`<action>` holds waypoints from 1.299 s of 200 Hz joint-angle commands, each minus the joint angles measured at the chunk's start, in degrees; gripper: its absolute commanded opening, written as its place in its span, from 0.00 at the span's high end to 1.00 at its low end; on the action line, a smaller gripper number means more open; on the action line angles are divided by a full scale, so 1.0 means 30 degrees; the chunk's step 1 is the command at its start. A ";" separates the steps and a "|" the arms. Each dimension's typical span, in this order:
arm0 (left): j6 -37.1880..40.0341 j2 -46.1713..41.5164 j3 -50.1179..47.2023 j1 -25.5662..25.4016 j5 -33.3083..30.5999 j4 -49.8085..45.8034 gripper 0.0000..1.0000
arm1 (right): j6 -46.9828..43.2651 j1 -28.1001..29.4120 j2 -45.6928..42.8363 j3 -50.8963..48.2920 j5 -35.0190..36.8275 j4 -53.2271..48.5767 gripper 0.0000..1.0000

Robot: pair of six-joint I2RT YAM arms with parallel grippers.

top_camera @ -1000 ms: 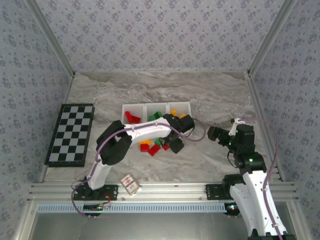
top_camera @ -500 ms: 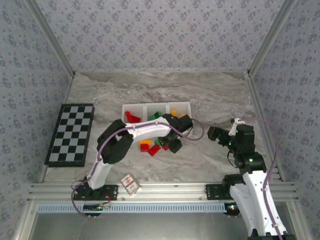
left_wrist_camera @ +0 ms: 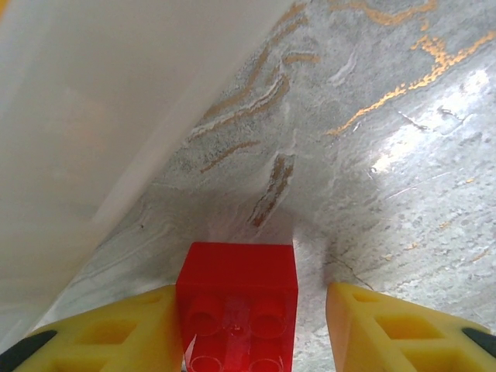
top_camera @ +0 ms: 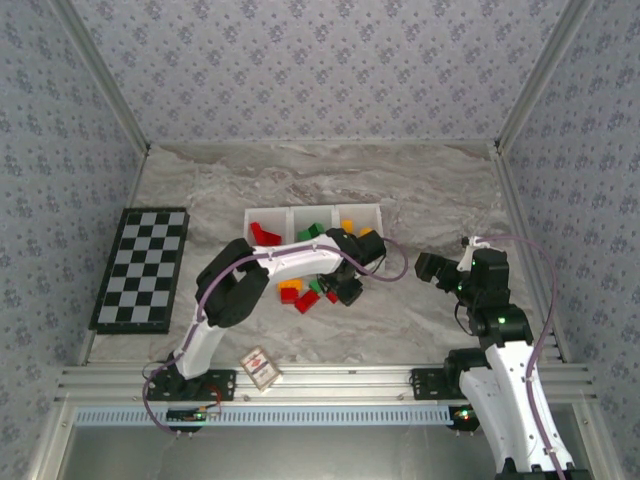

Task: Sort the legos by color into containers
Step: Pick up the lego from the center of the table, then place the lego in the container.

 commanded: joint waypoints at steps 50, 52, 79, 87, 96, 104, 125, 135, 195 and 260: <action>-0.0875 0.0941 0.0217 0.0024 0.0308 -0.0486 0.57 | 0.0176 -0.0130 -0.0015 -0.0043 0.0213 -0.0152 0.00; -0.0891 0.0935 0.0187 0.0023 0.0296 -0.0467 0.57 | 0.0189 -0.0131 -0.0015 -0.0061 0.0210 -0.0152 0.00; -0.1191 0.0884 0.0022 0.0022 0.0195 -0.0285 0.63 | 0.0173 -0.0143 -0.0015 -0.0037 0.0226 -0.0182 0.00; -0.1285 0.0829 0.0014 0.0015 0.0179 -0.0270 0.65 | 0.0148 -0.0144 -0.0015 -0.0039 0.0239 -0.0185 0.00; -0.1422 0.0704 -0.0037 0.0022 0.0081 -0.0227 0.67 | 0.0174 -0.0149 -0.0015 -0.0037 0.0252 -0.0182 0.00; -0.1495 0.0490 -0.0078 0.0022 0.0019 -0.0155 0.69 | 0.0175 -0.0149 -0.0015 -0.0037 0.0266 -0.0182 0.00; -0.1687 -0.0256 -0.0261 0.0074 -0.0113 0.0037 0.71 | 0.0190 -0.0151 -0.0015 -0.0037 0.0268 -0.0185 0.00; -0.1812 -0.0696 -0.0283 0.0104 -0.0265 0.0037 0.71 | 0.0179 -0.0147 -0.0015 -0.0041 0.0268 -0.0182 0.00; -0.2326 -0.4270 -0.0564 0.0974 -0.1810 -0.0315 0.72 | 0.0200 -0.0180 -0.0015 -0.0044 0.0283 -0.0153 0.00; -0.2480 -0.8100 -0.2050 0.5370 -0.3632 -0.1050 0.70 | 0.0197 -0.0234 -0.0007 -0.0066 0.0231 -0.0127 0.00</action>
